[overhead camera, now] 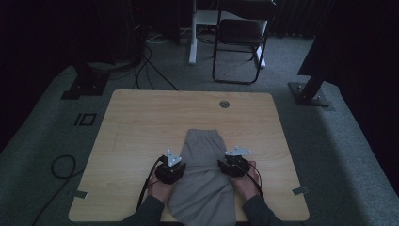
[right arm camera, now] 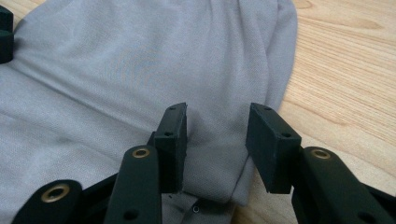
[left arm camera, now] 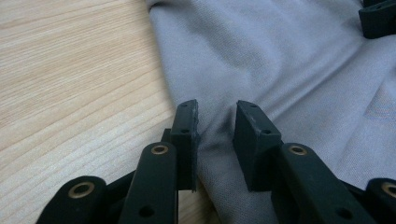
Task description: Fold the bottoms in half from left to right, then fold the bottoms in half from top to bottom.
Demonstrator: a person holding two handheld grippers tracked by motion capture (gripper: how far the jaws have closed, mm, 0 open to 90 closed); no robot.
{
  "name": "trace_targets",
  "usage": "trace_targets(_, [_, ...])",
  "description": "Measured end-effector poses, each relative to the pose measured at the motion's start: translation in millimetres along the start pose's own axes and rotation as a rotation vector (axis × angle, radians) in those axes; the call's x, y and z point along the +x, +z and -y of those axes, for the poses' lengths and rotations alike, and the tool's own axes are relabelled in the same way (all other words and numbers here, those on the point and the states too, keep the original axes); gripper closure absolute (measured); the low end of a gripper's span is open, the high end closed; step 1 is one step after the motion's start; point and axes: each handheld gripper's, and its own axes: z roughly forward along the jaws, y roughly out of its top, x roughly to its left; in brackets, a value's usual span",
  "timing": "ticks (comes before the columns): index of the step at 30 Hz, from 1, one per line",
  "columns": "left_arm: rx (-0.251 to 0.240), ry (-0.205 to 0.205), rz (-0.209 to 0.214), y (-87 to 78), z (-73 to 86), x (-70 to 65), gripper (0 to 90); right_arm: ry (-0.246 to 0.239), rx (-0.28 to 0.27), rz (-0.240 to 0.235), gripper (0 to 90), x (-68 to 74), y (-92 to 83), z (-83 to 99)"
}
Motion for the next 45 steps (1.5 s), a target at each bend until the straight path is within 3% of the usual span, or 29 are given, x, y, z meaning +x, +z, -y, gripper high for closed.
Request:
trace_targets(6, [-0.006,-0.002,0.005,0.0,0.9,0.0,67.1,-0.003,-0.006,-0.005,56.8,-0.2,0.0,0.8])
trace_targets(7, [-0.008,-0.015,0.031,0.5,0.3,0.8,67.1,-0.001,-0.005,-0.011,54.9,-0.4,0.1,0.5])
trace_targets(8, [-0.005,-0.020,0.039,0.5,-0.3,1.1,60.4,0.008,-0.004,-0.029,51.6,-1.0,0.1,0.2])
trace_targets(12, [0.003,-0.040,0.037,1.9,-7.2,7.8,57.4,0.028,-0.014,-0.038,49.2,-7.3,-1.3,-3.6])
trace_targets(14, [-0.002,-0.065,0.030,4.2,-12.5,13.4,55.5,0.039,-0.025,-0.023,49.8,-12.3,-3.2,-8.6])
trace_targets(17, [-0.005,-0.091,0.019,10.7,-23.6,23.0,54.2,0.055,-0.004,-0.032,59.7,-22.1,-3.0,-18.3])
trace_targets(21, [0.010,-0.124,0.019,25.7,-42.8,34.0,51.9,0.075,0.009,-0.006,56.9,-34.1,4.9,-34.3])
trace_targets(24, [0.026,-0.154,0.050,37.1,-54.8,37.1,50.1,0.096,0.031,-0.010,51.8,-41.1,15.7,-45.4])
trace_targets(28, [0.034,-0.153,0.049,47.6,-61.3,34.0,47.2,0.106,0.050,-0.015,49.1,-42.8,28.6,-51.1])
trace_targets(30, [0.060,-0.127,0.031,57.1,-62.2,28.7,45.8,0.107,0.060,-0.027,47.4,-38.7,37.8,-54.0])
trace_targets(34, [0.052,-0.095,-0.031,60.0,-61.3,26.2,45.3,0.072,0.087,0.037,45.1,-32.6,46.7,-55.5])
trace_targets(36, [0.057,-0.073,-0.052,60.3,-62.1,26.5,51.4,0.061,0.083,0.050,51.1,-32.0,48.8,-57.2])
trace_targets(41, [0.057,-0.089,-0.012,61.1,-64.1,32.2,74.9,0.059,0.102,0.017,80.0,-27.6,50.4,-62.8])
trace_targets(45, [0.076,-0.103,0.008,62.1,-67.7,35.6,84.4,0.112,0.111,-0.035,86.8,-33.6,54.2,-67.1])
